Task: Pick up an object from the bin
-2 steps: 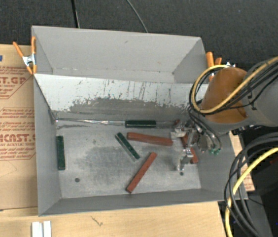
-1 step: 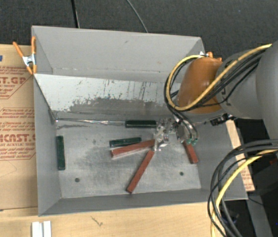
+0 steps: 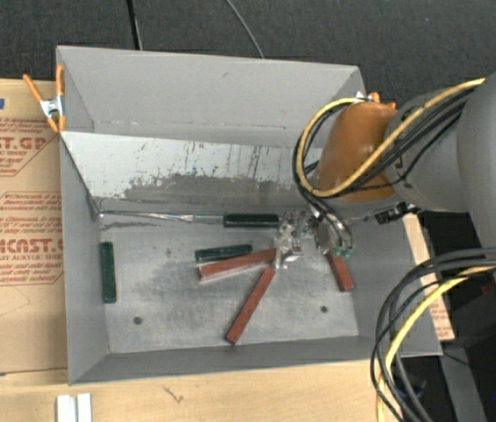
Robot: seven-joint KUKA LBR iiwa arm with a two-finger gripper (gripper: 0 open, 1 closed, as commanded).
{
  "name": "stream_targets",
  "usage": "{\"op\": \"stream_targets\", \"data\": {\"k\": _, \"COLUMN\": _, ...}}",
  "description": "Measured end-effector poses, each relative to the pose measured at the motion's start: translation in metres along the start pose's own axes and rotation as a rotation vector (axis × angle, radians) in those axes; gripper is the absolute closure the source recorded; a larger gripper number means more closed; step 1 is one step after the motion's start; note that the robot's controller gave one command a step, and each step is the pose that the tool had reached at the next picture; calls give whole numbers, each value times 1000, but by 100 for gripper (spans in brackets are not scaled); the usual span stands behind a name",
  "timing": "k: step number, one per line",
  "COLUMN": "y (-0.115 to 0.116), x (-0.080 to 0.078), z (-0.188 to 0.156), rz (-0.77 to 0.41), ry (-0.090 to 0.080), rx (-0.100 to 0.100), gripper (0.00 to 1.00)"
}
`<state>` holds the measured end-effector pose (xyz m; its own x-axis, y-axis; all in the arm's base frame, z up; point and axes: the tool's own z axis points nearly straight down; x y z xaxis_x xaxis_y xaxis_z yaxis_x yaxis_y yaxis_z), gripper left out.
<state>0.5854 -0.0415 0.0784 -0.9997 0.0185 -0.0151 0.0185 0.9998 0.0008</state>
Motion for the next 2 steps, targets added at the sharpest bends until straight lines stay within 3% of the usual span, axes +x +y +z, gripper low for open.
{"op": "stream_targets", "data": {"k": 1, "y": -61, "x": 5, "z": -198, "rz": -201, "ry": 5, "rx": 2, "gripper": 100}}
{"op": "stream_targets", "data": {"k": 2, "y": -60, "x": 6, "z": -194, "rz": -202, "ry": 11, "rx": 0, "gripper": 100}}
